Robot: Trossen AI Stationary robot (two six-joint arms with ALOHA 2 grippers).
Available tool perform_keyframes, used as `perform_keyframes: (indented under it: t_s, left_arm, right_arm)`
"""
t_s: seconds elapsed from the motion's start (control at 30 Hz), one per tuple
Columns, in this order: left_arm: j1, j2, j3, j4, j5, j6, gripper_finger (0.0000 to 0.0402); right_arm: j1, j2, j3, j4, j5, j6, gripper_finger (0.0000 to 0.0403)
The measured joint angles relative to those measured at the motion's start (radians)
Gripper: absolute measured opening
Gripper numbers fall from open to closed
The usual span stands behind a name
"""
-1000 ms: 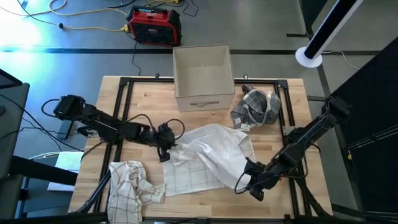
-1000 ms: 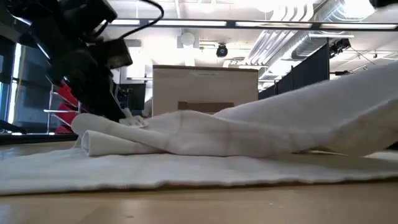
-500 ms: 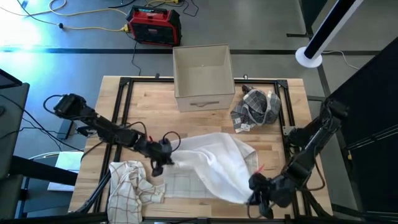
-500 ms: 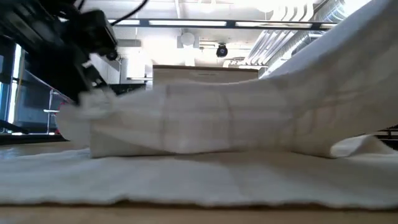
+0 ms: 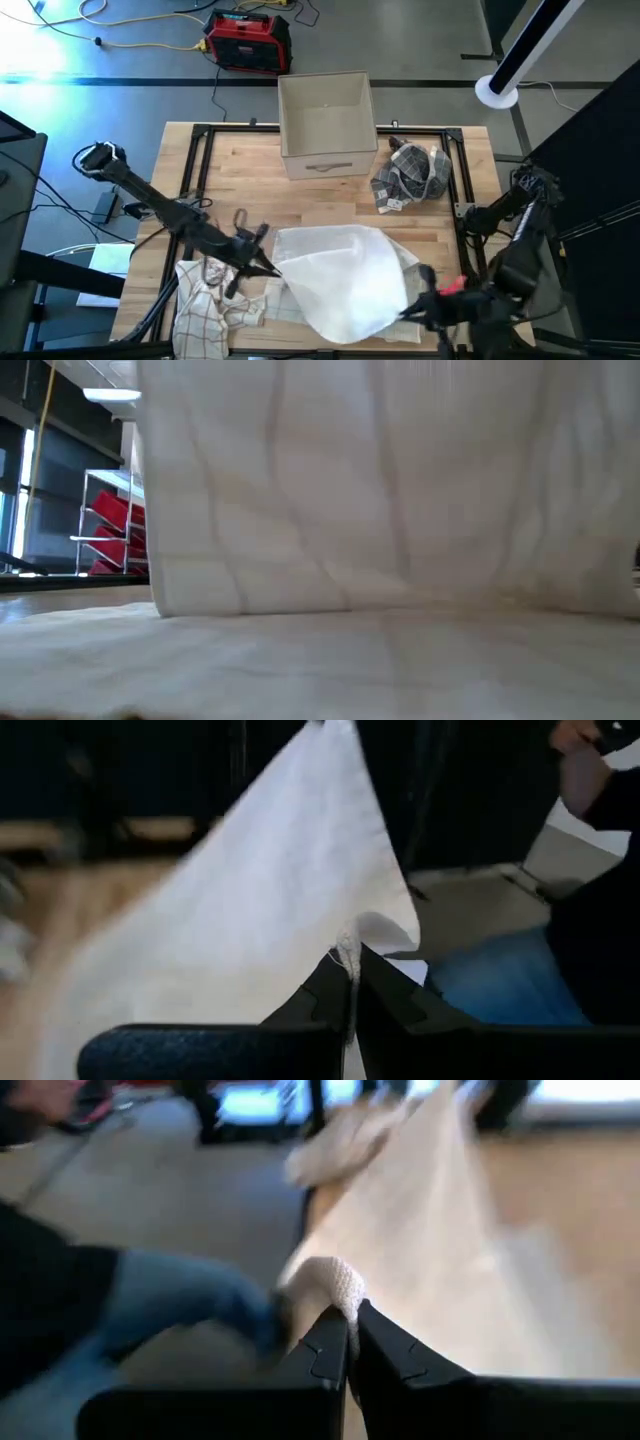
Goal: Fold towel
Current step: Fold the white patterned towel
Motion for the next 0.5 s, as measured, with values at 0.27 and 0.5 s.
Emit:
perform_keyframes:
  t_s: [0.27,0.5]
  left_arm:
    - [-0.122,-0.125,0.149,-0.076,-0.287,0.206,0.0]
    - [-0.185,-0.169,0.235,-0.074,-0.542,0.523,0.0]
  right_arm:
    - [0.122,0.001,0.169,-0.064,0.451,-0.285,0.0]
    - [0.156,-0.002,0.238,-0.125,0.688,-0.347,0.0]
